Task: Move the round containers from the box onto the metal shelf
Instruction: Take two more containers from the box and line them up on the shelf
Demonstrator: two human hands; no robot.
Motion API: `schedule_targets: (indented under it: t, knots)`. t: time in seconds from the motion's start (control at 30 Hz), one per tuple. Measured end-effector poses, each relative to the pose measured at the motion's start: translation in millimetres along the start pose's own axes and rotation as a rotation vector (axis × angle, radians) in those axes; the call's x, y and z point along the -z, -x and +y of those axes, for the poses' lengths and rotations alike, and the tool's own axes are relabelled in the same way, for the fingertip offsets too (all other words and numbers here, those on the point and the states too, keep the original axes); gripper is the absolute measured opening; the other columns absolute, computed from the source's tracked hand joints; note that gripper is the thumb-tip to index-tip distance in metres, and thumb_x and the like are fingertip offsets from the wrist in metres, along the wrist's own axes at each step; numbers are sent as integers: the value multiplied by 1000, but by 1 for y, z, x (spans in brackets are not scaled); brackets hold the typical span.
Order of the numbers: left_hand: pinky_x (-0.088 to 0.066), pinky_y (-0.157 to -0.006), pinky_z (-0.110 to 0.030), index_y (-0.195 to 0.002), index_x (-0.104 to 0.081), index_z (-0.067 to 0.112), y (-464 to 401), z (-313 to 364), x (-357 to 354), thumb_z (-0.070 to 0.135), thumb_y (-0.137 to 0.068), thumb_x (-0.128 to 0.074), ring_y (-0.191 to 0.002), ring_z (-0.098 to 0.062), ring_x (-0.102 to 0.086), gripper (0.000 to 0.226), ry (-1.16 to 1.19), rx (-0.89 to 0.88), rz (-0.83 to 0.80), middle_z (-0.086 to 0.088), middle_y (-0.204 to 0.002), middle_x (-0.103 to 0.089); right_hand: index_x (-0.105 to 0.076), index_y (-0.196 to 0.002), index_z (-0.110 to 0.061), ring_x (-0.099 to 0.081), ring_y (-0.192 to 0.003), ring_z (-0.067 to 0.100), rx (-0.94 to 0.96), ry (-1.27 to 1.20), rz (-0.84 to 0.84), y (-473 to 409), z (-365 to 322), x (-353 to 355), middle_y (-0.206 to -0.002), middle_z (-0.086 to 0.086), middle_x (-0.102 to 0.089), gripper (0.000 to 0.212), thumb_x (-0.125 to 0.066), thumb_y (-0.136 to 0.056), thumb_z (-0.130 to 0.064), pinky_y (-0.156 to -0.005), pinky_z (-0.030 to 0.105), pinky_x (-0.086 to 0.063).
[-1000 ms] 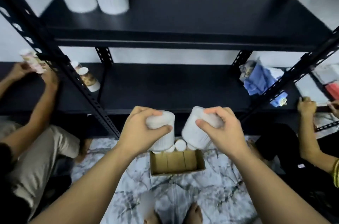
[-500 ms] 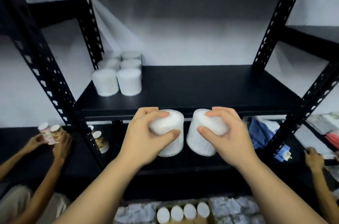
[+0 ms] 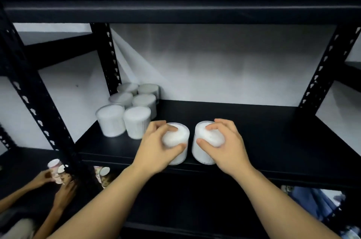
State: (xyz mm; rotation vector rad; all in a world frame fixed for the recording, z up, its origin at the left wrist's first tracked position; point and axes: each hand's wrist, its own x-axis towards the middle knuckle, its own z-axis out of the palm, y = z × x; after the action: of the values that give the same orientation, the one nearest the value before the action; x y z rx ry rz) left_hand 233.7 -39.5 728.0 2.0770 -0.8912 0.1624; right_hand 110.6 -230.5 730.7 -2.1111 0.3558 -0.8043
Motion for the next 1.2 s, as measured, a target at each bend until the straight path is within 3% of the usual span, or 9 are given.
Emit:
schedule_targets:
  t: [0.1, 0.17, 0.3, 0.37, 0.47, 0.53, 0.8, 1.0, 1.2]
  knots:
    - [-23, -97, 3, -113, -65, 39, -4, -4, -6, 49, -71, -84, -123, 22, -33, 47, -4, 2, 11, 11, -131, -44, -66, -100, -39, -44, -123, -12, 12, 8, -54, -9, 14, -3, -135, -22, -44, 34, -86, -72, -43, -99, 12, -37]
    - [-31, -105, -9, -116, -64, 39, -7, -3, -6, 52, -71, -83, -127, 16, -34, 51, -25, 0, 8, 11, -134, -43, -66, -105, -42, -43, -128, -6, 27, 19, -72, -13, 20, -4, -141, -23, -41, 40, -86, -70, -47, -104, 19, -38]
    - [-37, -107, -26, -129, -57, 38, -7, 3, 4, 52, -70, -78, -140, -5, -34, 64, -131, -88, -25, 12, -144, -38, -66, -120, -36, -37, -133, 6, 186, 131, -25, -17, 22, 6, -147, -15, -40, 61, -89, -64, -47, -103, 14, -30]
    - [-44, -98, -25, -123, -63, 32, -6, 4, 10, 48, -71, -75, -126, -7, -45, 55, -204, -175, -30, 15, -131, -46, -71, -113, -25, -47, -122, 12, 320, 181, 22, -18, 25, 13, -134, -10, -51, 54, -87, -64, -38, -100, 12, -35]
    - [-52, -82, -28, -114, -69, 31, -8, 4, 14, 46, -76, -70, -102, -4, -50, 41, -314, -253, -68, 20, -110, -53, -74, -100, -18, -56, -102, 13, 396, 227, -3, -19, 31, 15, -110, -12, -60, 36, -82, -66, -27, -90, 30, -49]
    - [-51, -79, -26, -114, -70, 33, -13, 0, 13, 44, -79, -70, -98, -3, -49, 37, -333, -276, -73, 21, -106, -55, -74, -95, -17, -58, -97, 14, 409, 250, -15, -21, 35, 11, -103, -11, -63, 31, -83, -66, -23, -87, 36, -50]
    - [-51, -87, -36, -118, -68, 28, -90, -16, 6, 35, -81, -73, -107, -18, -55, 38, -430, -218, -182, 6, -112, -58, -73, -100, -18, -55, -97, 14, 325, 303, -69, -82, 44, -19, -102, -12, -63, 30, -84, -74, -28, -88, 32, -49]
    - [-43, -78, -29, -124, -64, 24, -166, -31, 3, 29, -82, -74, -106, -26, -60, 44, -532, -164, -269, -3, -118, -60, -70, -114, -19, -52, -110, 11, 249, 386, -159, -145, 47, -45, -113, -11, -59, 38, -77, -78, -29, -95, 26, -45]
    - [-46, -85, -30, -122, -63, 26, -220, -50, -3, 25, -82, -72, -108, -24, -59, 41, -513, -102, -336, 0, -116, -57, -65, -123, -21, -49, -117, 12, 182, 450, -189, -188, 51, -64, -121, -10, -56, 42, -72, -82, -25, -91, 22, -39]
